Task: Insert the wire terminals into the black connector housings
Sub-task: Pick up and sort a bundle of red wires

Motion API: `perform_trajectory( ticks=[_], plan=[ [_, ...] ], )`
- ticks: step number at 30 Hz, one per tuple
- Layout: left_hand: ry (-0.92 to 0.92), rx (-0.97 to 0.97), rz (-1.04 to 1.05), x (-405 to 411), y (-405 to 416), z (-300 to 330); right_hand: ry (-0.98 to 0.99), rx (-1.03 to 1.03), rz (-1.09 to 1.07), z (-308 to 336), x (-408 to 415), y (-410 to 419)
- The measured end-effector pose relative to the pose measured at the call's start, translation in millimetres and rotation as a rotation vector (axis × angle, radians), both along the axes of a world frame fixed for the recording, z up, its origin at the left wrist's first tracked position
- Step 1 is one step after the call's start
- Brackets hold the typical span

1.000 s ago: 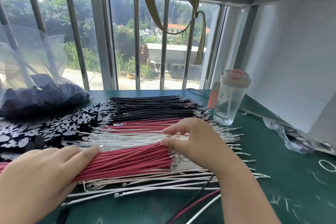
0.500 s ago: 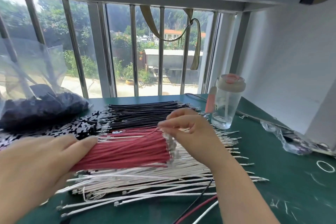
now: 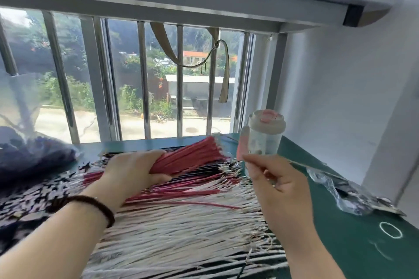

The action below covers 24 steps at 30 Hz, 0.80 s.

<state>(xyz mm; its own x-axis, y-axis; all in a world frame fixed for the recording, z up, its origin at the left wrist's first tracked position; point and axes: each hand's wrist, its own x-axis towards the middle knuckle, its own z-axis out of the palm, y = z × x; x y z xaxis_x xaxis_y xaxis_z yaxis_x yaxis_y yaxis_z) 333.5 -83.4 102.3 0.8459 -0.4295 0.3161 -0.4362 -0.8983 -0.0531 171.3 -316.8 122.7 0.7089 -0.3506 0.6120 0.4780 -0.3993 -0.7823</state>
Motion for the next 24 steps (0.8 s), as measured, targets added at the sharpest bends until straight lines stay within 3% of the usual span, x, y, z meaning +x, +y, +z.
perform_trajectory(
  ticks=[3,11,21,24],
  plan=[
    [0.163,0.059,-0.027,14,-8,-35,0.017,-0.024,0.036,0,0,-1],
    [0.066,-0.019,-0.320,7,7,-45,0.008,0.020,0.073,-1,-2,0],
    [0.062,0.112,-0.223,10,5,-44,0.053,0.023,0.060,-5,2,-1],
    [0.159,0.091,-0.210,-5,8,-42,0.085,-0.008,0.075,-7,7,2]
  ],
)
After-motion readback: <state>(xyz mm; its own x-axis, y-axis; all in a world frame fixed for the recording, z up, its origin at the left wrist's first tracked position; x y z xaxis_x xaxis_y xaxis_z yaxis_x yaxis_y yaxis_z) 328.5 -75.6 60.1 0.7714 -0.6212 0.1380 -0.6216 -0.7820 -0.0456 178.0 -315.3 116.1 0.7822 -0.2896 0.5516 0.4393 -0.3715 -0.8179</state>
